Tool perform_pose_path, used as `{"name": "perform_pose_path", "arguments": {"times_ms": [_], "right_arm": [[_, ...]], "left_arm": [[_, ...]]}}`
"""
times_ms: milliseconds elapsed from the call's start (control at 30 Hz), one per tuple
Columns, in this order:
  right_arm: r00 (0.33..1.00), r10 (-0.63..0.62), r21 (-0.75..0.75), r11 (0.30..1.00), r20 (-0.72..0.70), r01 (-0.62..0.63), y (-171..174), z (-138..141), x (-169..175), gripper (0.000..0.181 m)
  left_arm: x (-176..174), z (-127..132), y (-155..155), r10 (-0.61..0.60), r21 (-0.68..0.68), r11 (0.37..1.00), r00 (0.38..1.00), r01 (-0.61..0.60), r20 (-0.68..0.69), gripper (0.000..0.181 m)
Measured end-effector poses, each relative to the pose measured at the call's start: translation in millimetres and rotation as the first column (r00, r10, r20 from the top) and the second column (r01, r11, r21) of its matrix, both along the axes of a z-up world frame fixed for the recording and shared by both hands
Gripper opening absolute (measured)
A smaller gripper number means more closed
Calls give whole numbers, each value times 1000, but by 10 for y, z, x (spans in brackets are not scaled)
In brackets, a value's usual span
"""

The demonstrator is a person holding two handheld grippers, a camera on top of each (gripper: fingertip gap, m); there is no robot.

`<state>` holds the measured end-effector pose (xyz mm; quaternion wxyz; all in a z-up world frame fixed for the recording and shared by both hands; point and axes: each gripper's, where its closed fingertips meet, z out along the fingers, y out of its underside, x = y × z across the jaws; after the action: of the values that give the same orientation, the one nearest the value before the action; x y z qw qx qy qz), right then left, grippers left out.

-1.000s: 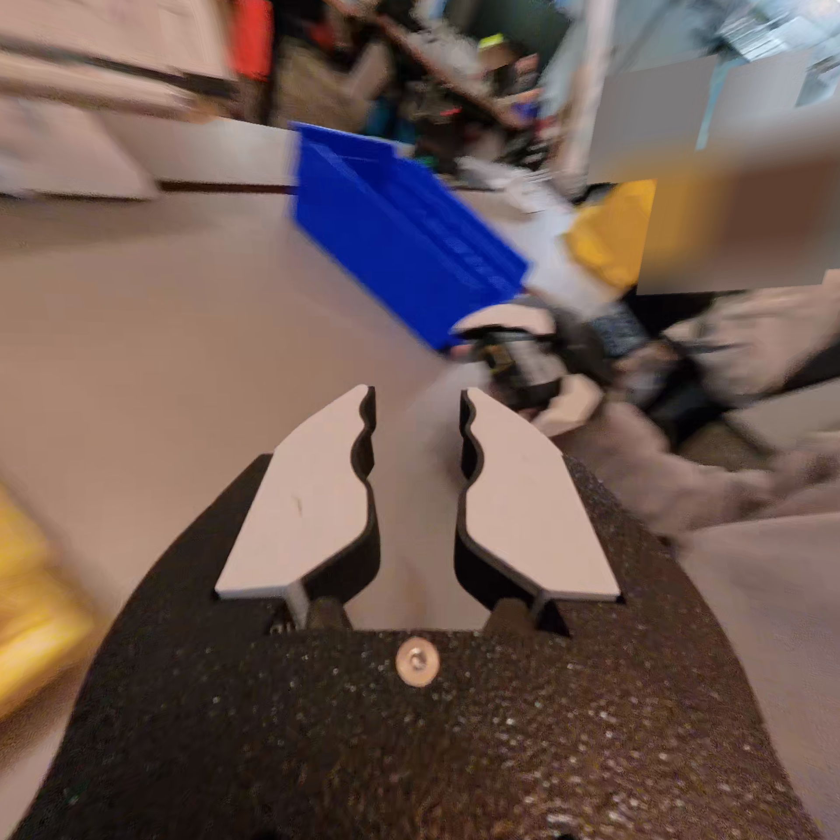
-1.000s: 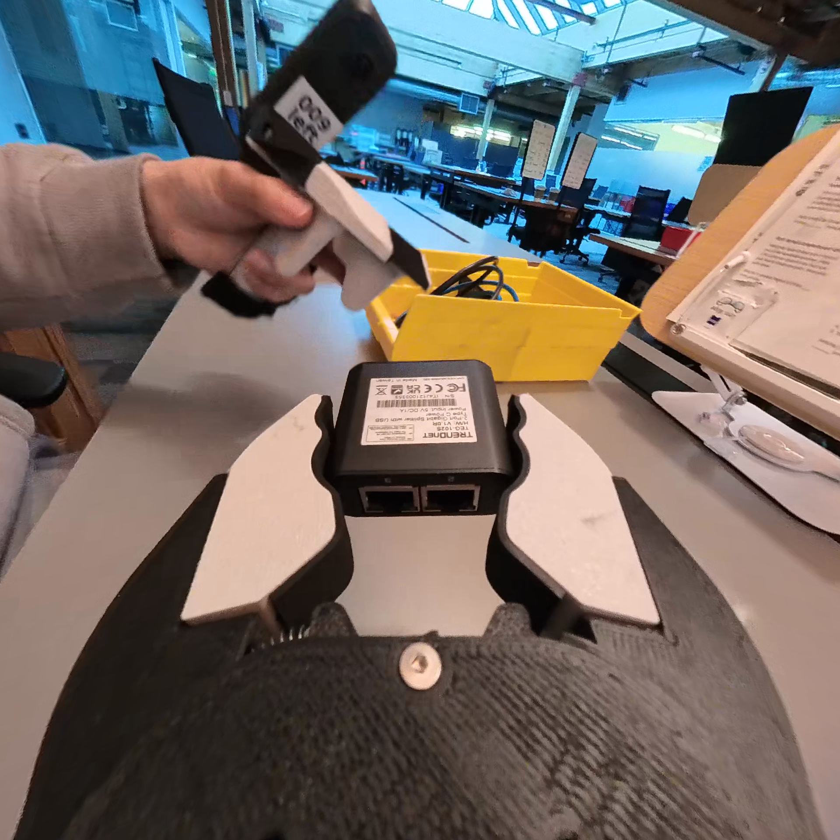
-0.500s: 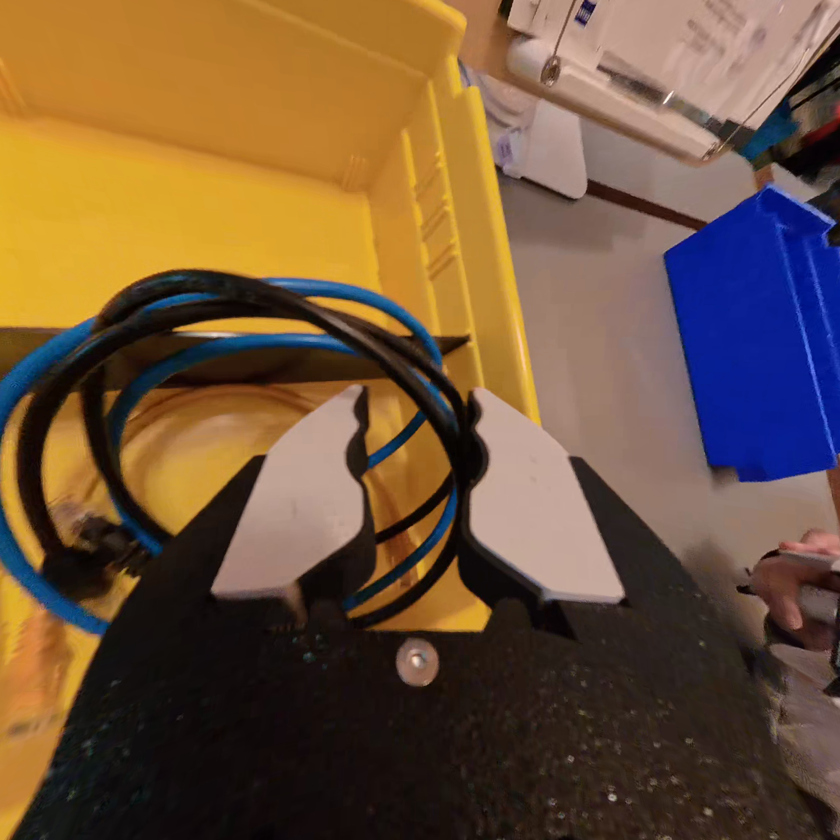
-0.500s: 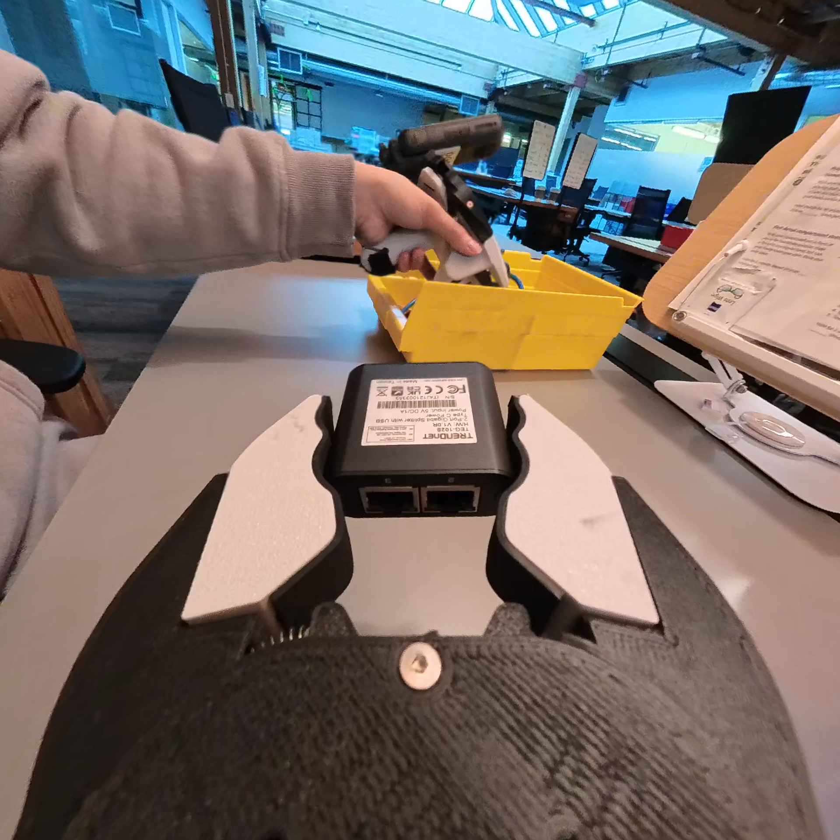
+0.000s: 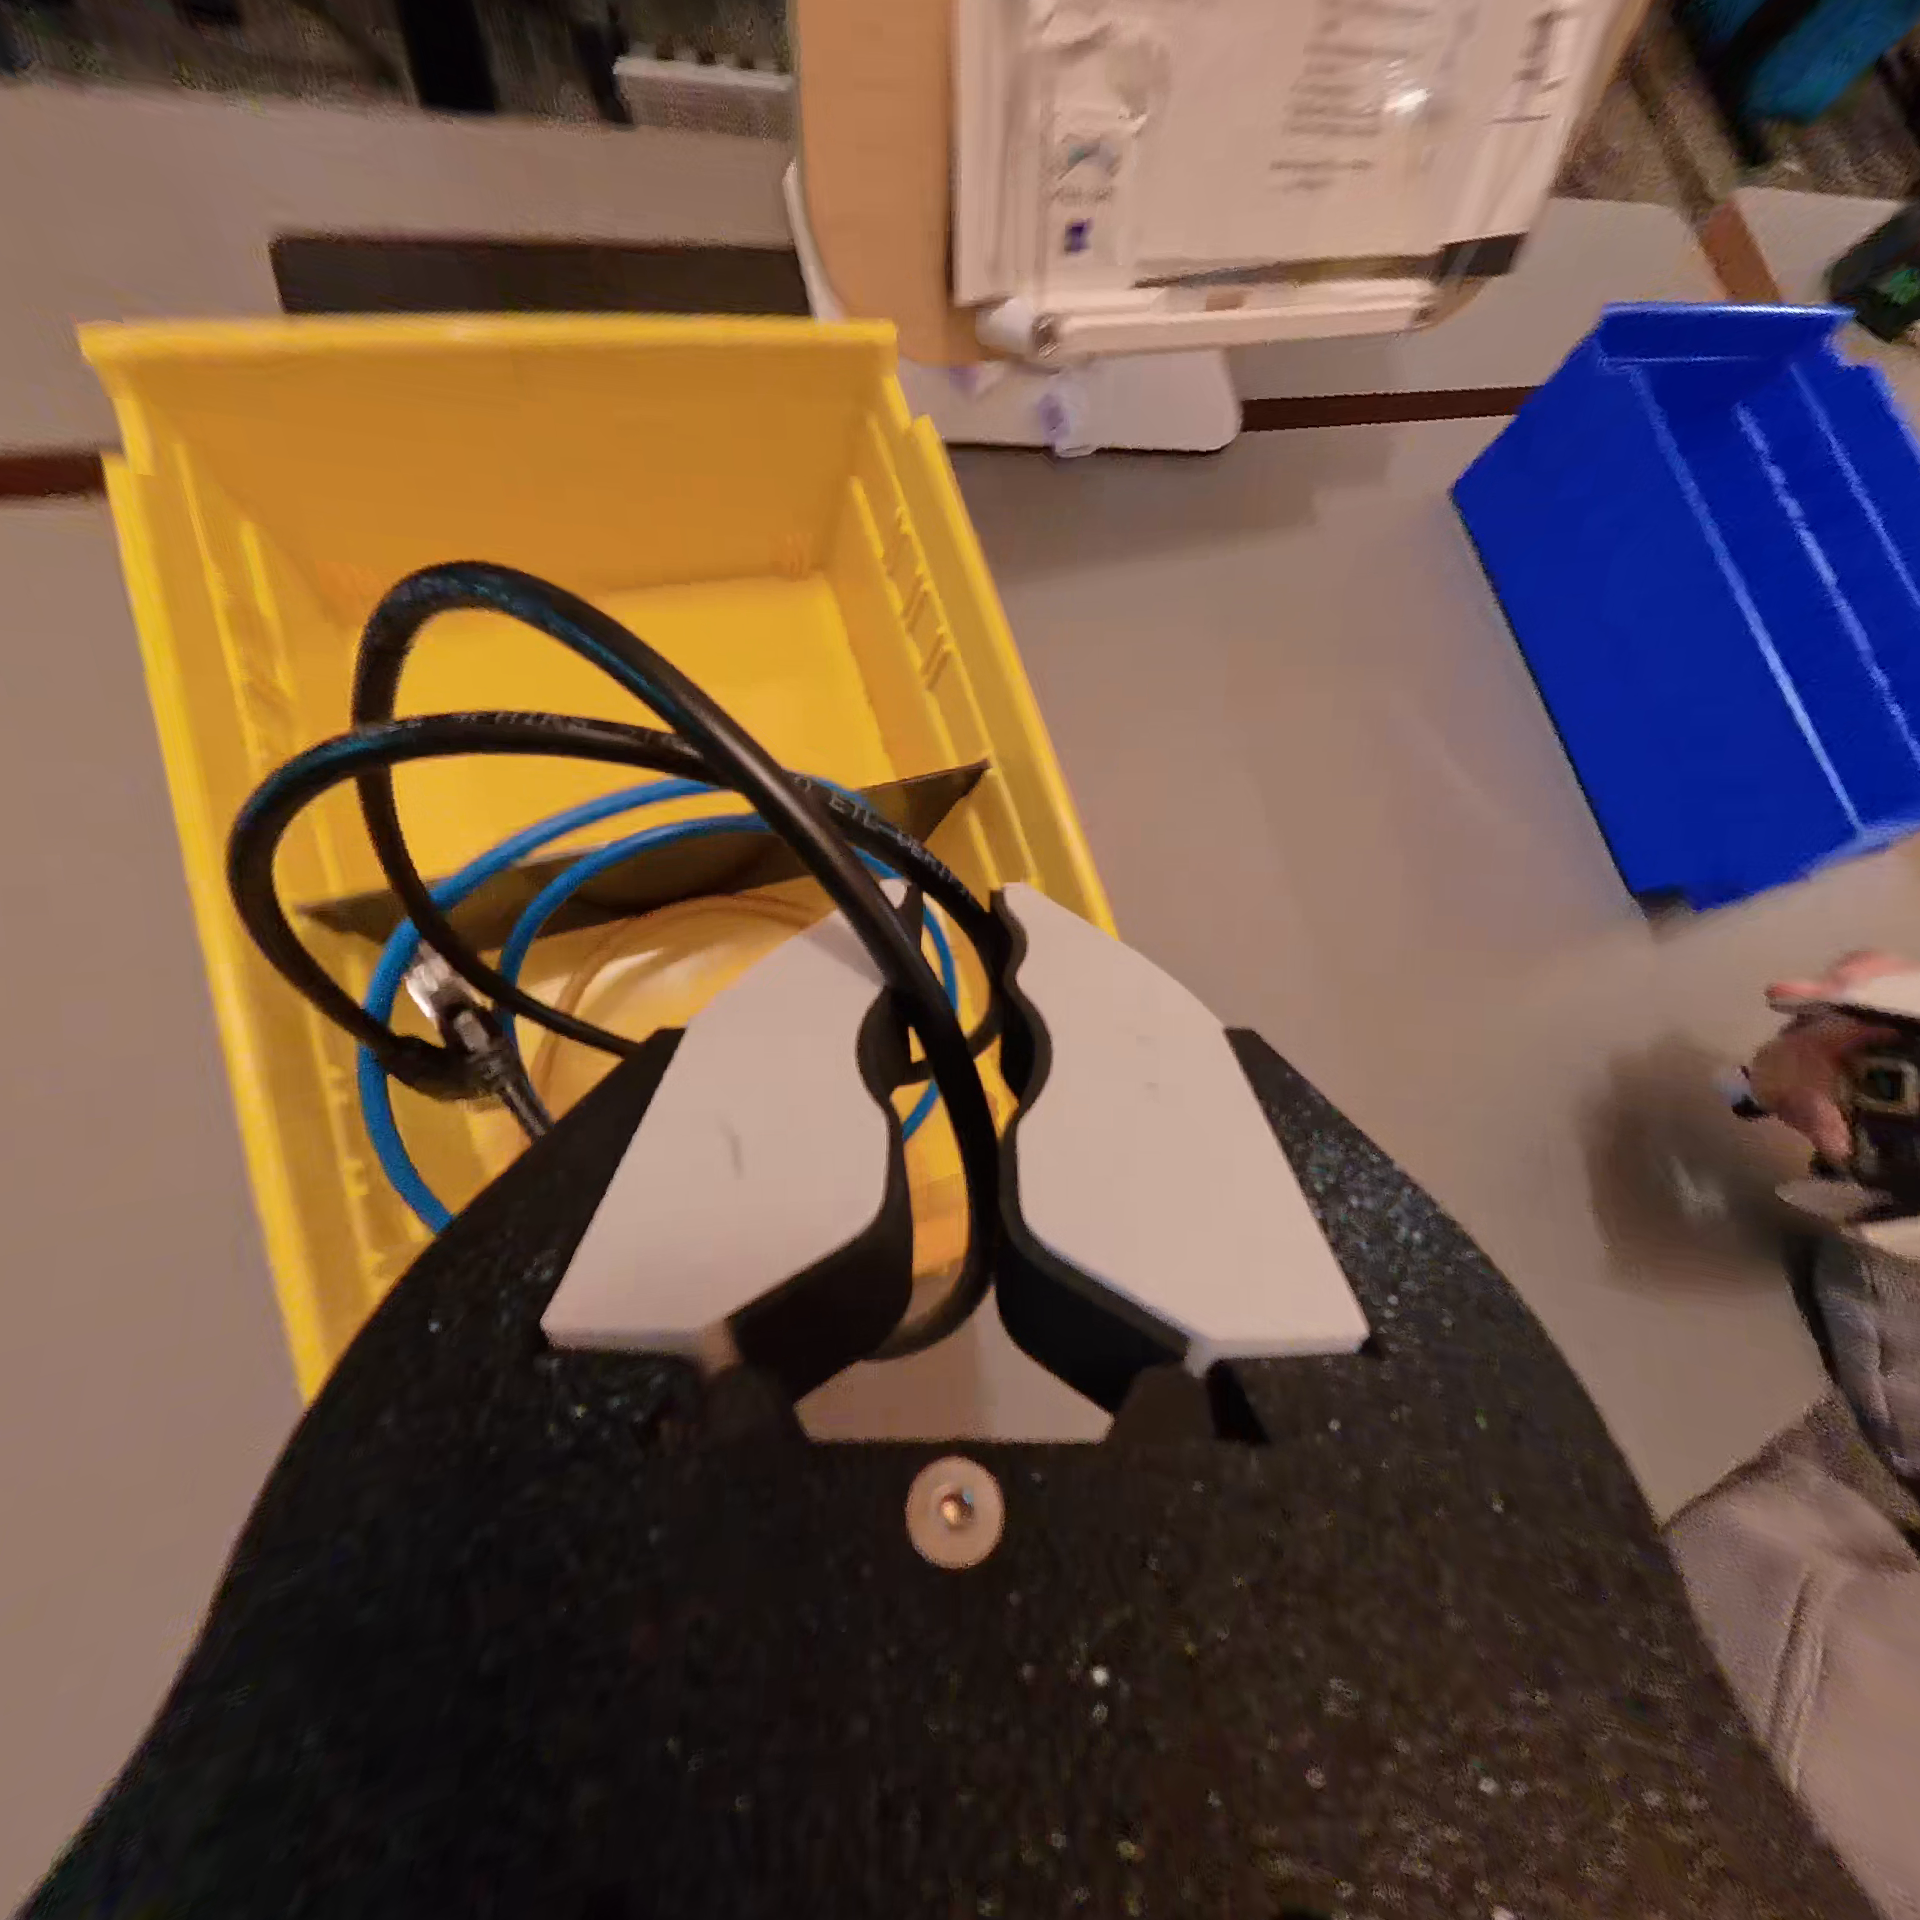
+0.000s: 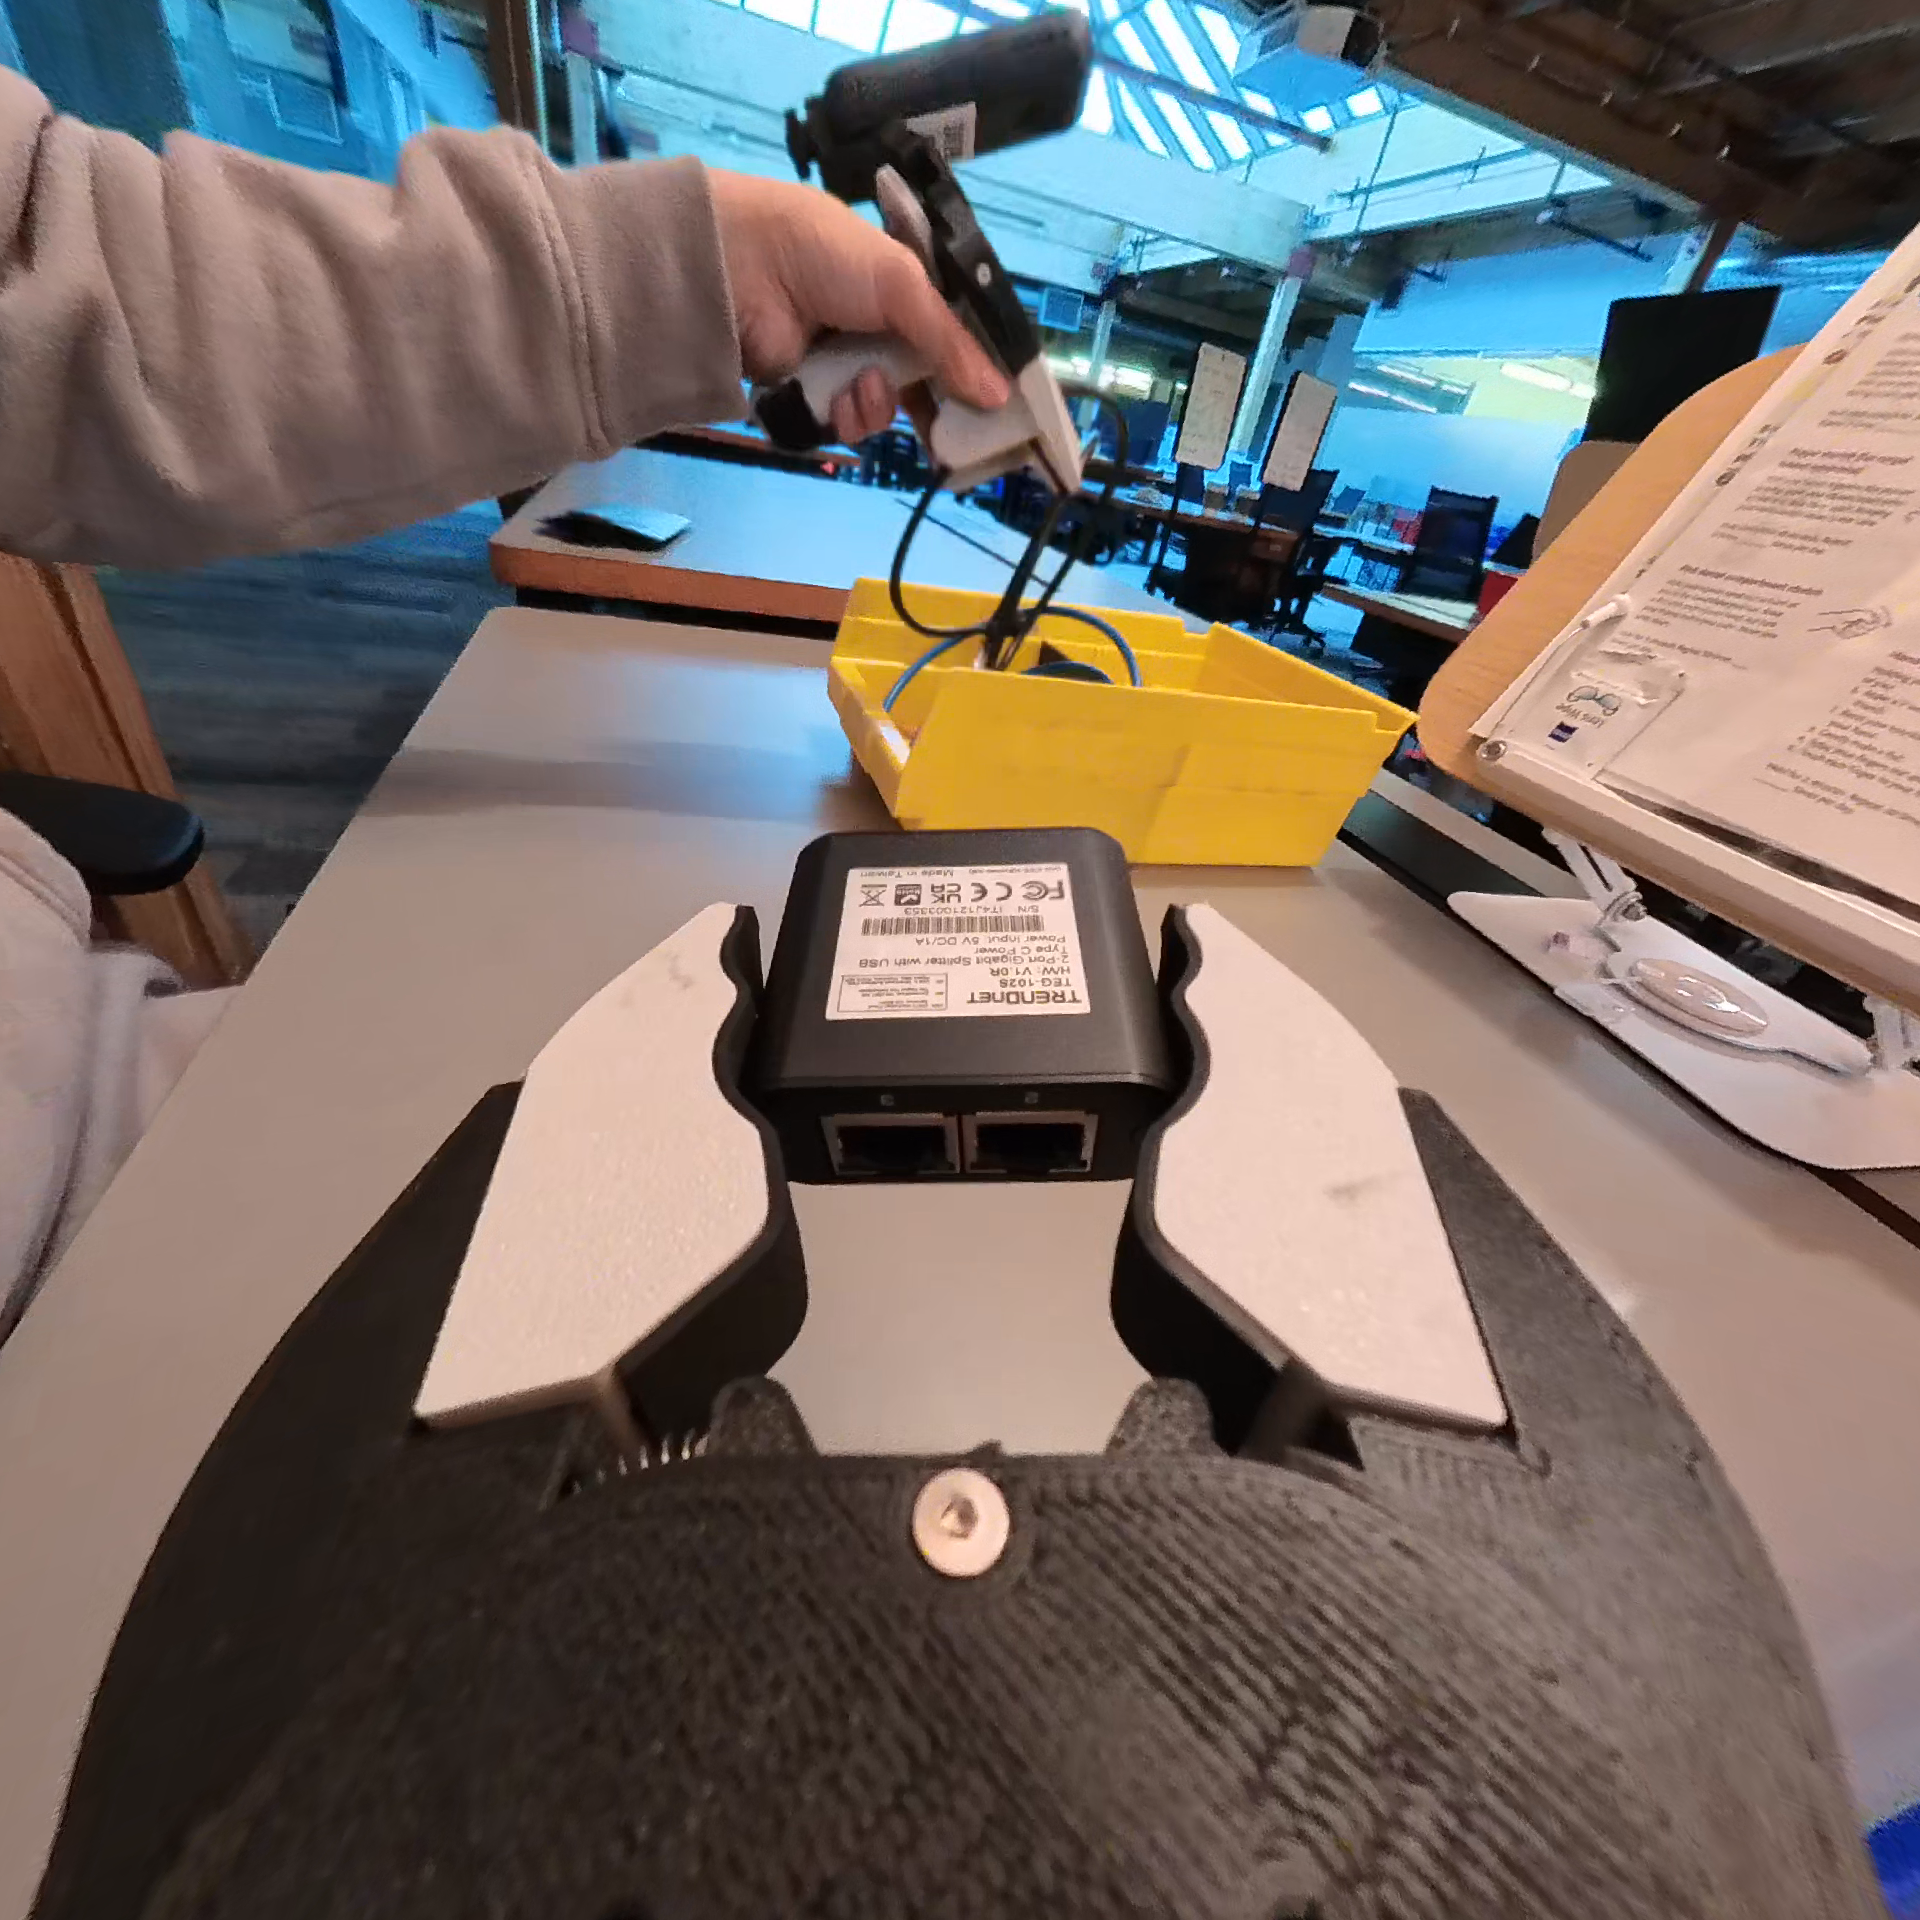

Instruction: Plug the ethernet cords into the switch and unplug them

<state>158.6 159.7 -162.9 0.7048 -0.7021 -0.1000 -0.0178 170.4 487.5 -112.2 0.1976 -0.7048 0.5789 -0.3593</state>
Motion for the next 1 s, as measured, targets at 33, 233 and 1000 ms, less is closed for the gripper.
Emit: {"name": "perform_pose_path", "arguments": {"times_ms": [33,233,1000], "right_arm": [[1000,0,-3,1000,-3,0,-11,-1,11,74],[999,-19,45,999,-40,21,-112,136,89,74],[999,-23,71,997,-25,25,-204,188,86,74]], "left_arm": [[-42,115,-37,-37,9,999,999,37,12,11],[-246,783,-450,-289,96,955,951,279,111,12],[-709,974,-437,-369,20,929,928,369,57,5]]}}
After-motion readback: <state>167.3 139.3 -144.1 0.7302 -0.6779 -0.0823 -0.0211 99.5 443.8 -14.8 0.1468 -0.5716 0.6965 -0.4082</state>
